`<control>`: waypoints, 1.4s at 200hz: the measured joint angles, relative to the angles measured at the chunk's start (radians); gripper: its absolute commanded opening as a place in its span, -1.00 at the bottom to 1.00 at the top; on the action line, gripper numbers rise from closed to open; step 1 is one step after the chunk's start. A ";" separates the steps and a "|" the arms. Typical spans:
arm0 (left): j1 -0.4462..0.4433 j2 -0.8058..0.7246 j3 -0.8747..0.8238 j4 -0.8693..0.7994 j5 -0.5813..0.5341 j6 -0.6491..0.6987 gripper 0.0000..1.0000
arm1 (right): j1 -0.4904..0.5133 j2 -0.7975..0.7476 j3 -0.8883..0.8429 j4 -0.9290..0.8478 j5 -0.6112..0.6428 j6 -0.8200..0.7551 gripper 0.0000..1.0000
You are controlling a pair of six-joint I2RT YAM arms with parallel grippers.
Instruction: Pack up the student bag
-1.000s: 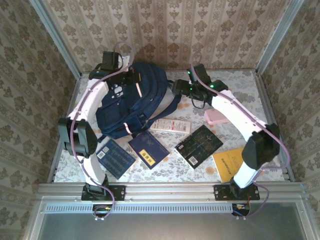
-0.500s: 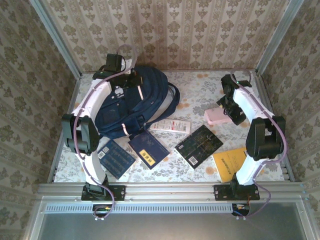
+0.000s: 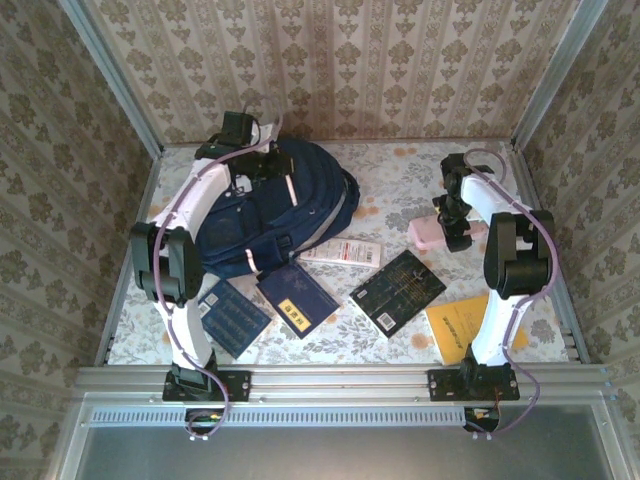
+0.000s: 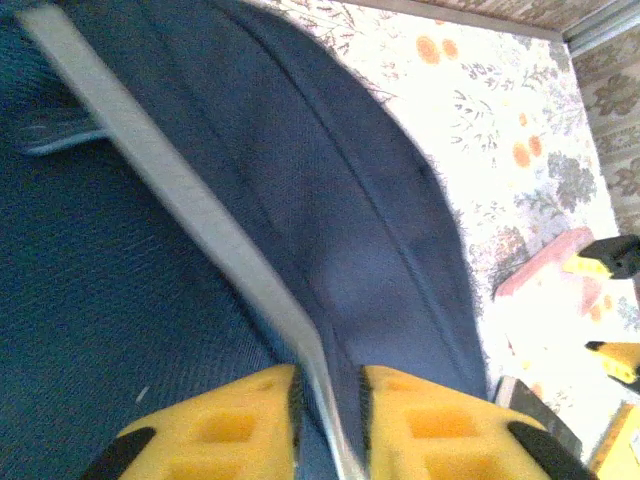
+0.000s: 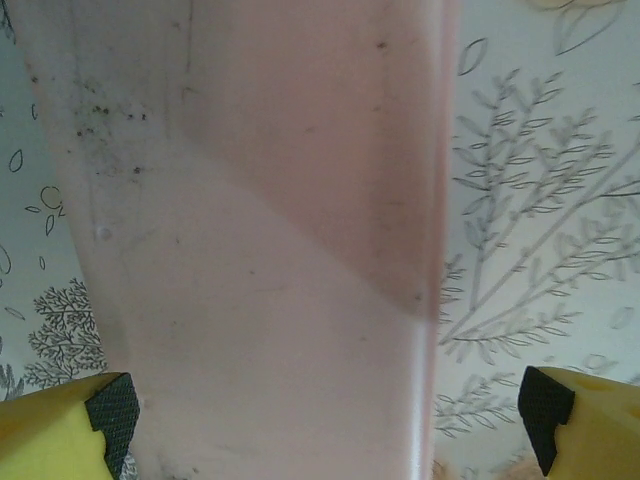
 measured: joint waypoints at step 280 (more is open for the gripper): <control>-0.063 -0.011 -0.032 0.040 0.044 -0.013 -0.04 | -0.021 -0.011 -0.031 0.258 -0.051 0.161 0.99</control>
